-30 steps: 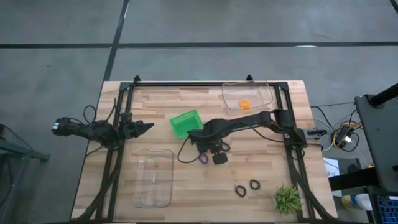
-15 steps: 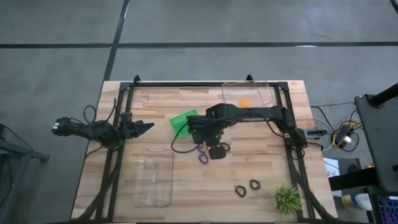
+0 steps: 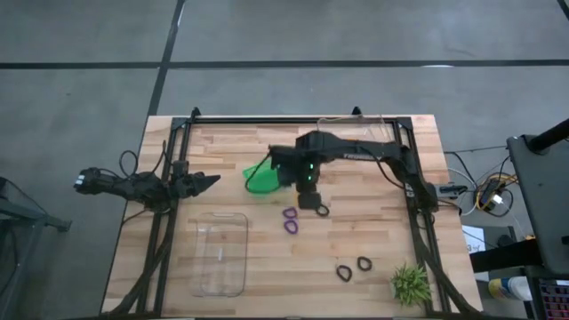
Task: Sort spring keychains
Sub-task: Put the yellow spring keychain into the top transparent bin
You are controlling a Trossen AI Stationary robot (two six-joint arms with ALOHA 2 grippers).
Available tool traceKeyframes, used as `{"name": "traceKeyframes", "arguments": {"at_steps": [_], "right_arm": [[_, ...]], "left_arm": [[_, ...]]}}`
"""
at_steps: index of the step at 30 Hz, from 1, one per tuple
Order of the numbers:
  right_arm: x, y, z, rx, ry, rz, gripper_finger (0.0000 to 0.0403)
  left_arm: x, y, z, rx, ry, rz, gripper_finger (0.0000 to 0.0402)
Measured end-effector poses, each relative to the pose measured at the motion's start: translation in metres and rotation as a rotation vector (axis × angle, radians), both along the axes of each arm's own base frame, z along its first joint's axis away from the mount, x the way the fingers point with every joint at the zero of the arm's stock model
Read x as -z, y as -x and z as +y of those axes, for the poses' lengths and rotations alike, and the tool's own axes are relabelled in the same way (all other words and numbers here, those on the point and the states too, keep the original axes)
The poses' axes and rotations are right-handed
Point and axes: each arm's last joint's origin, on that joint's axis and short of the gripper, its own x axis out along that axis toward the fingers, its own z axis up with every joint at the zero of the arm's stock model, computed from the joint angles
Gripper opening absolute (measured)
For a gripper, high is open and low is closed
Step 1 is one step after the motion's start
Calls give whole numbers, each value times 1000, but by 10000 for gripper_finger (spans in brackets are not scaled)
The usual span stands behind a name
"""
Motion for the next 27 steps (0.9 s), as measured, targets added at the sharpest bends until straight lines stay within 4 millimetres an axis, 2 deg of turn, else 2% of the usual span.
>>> {"name": "traceKeyframes", "arguments": {"at_steps": [7, 12, 22, 27], "right_arm": [[0, 12, -70, 203, -7, 17, 8], [1, 30, -124, 405, -27, 47, 8], [0, 84, -213, 741, -48, 61, 8], [8, 109, -244, 883, -67, 96, 8]], "left_arm": [[0, 0, 0, 1, 2, -1, 0], [0, 0, 0, 0, 2, -1, 0], [0, 0, 0, 1, 3, -1, 0], [0, 0, 0, 1, 4, -2, 0]]}}
